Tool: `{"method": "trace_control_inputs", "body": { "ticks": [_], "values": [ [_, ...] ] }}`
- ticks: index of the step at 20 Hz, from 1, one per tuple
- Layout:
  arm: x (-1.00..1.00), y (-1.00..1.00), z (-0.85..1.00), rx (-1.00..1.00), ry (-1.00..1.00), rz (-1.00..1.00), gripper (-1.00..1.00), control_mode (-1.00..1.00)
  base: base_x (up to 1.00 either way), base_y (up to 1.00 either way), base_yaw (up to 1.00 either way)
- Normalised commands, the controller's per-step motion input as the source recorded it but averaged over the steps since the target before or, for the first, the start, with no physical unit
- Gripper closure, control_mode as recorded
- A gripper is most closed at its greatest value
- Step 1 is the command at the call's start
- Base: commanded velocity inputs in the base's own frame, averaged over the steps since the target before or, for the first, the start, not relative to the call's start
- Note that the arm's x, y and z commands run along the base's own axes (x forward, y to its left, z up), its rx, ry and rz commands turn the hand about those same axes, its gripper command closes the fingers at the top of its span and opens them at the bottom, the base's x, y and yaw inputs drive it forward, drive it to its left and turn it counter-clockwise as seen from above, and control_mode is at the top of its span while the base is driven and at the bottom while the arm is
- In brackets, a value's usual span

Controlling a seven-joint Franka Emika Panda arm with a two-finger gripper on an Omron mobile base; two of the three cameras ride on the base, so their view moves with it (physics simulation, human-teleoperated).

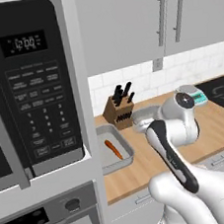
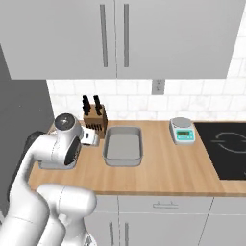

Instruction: Place one carrot and one fish in each tupperware on the nearby counter, to pack two identical lunches.

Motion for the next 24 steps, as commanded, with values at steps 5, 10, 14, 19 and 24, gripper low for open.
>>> {"method": "trace_control_inputs", "body": {
  "ticks": [5, 10, 14, 19, 24],
  "values": [
    [-1.00, -0.41, 0.61, -0.11, 0.03, -0.04, -1.00, -1.00, 0.00, 0.00, 0.00],
    [-1.00, -0.04, 0.54, -0.12, 0.05, -0.03, -1.00, -1.00, 0.00, 0.00, 0.00],
    [-1.00, 0.18, 0.01, -0.10, -0.16, 0.01, -1.00, -1.00, 0.00, 0.00, 0.00],
    [-0.40, 0.03, -0.04, -0.01, -0.06, 0.03, -1.00, 1.00, -0.60, 0.00, 0.09],
    [0.00, 0.00, 0.00, 0.00, 0.00, 0.00, -1.00, 1.00, -1.00, 0.16, 0.17]
  ]
}}
